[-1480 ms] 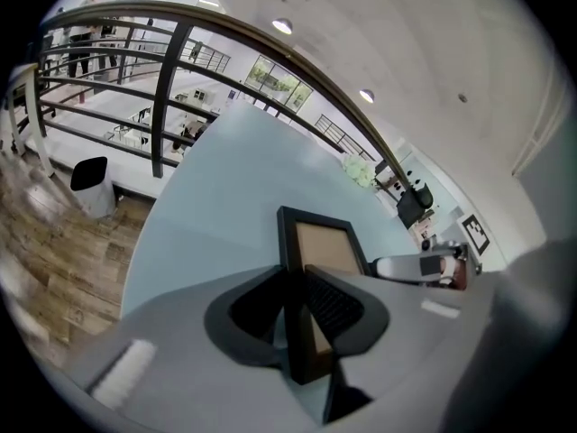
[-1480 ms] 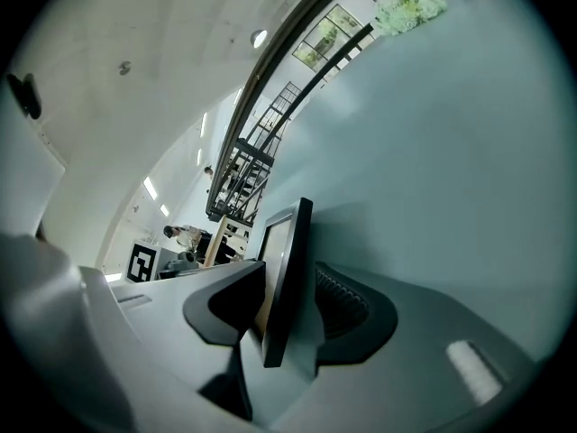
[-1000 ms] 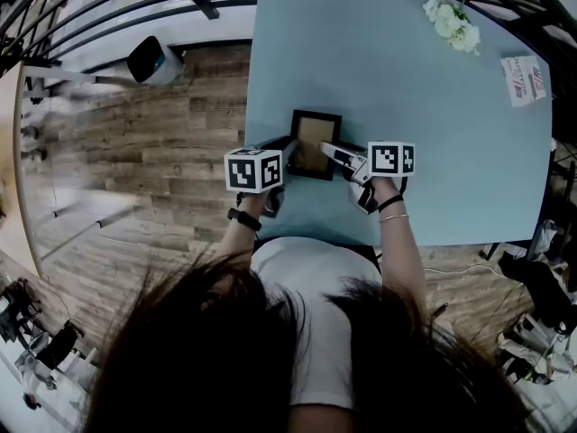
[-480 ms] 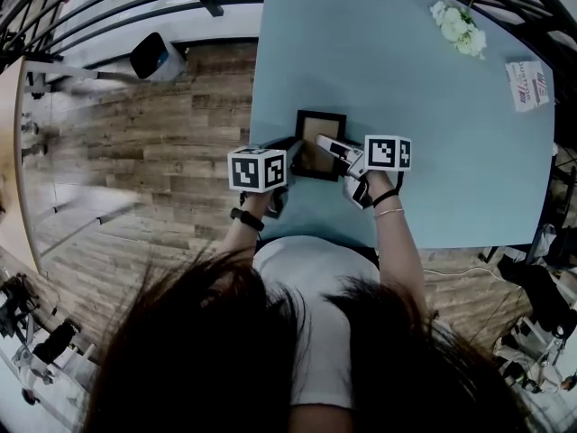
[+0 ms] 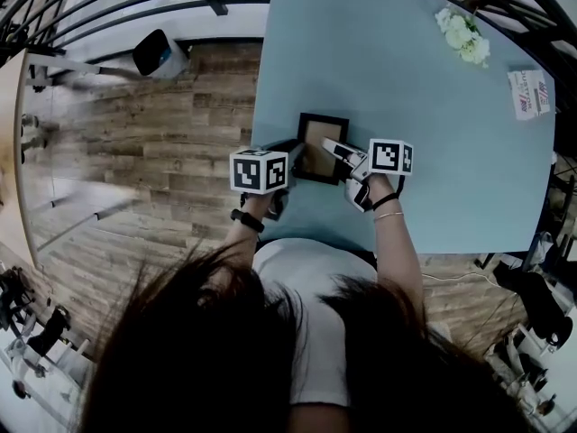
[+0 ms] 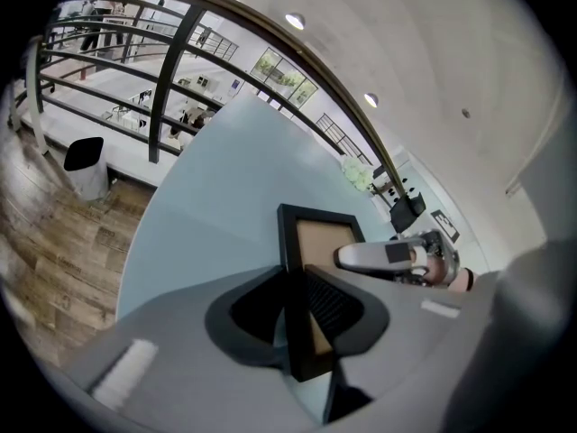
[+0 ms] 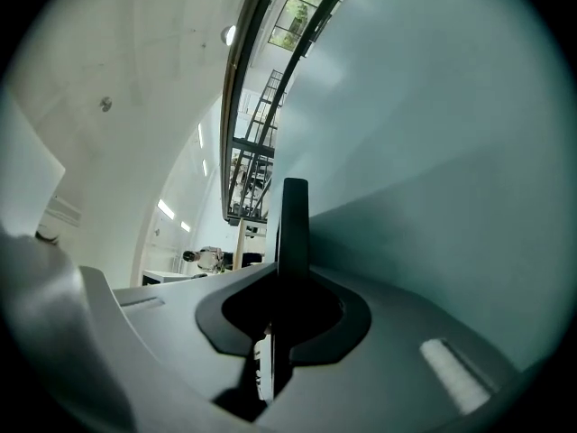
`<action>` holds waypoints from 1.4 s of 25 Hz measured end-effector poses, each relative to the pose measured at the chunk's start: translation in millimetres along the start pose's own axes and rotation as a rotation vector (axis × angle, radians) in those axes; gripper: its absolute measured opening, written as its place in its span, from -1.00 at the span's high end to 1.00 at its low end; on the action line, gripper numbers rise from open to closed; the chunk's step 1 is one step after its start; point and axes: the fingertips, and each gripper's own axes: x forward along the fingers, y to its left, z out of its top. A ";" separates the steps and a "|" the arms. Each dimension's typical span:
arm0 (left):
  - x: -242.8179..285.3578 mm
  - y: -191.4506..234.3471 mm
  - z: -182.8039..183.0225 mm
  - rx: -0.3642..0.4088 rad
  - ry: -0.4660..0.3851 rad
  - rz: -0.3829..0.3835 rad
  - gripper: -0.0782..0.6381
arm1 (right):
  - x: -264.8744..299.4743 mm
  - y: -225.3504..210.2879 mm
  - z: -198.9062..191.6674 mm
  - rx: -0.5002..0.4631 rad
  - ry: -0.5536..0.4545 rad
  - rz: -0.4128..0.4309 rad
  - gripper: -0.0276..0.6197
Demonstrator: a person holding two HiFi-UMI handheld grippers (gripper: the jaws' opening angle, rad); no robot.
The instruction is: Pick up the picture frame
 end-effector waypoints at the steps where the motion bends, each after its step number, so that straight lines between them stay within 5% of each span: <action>1: 0.4 0.4 -0.1 -0.001 -0.001 0.002 0.46 | 0.1 0.0 0.3 0.006 -0.002 0.007 0.82; 20: -2.2 0.9 2.6 0.002 -0.019 0.008 0.43 | 0.6 5.0 0.1 0.054 -0.020 0.077 0.88; 35: -25.2 -11.5 25.0 -0.039 -0.161 -0.067 0.43 | -9.6 24.9 2.3 -0.032 0.003 0.064 0.88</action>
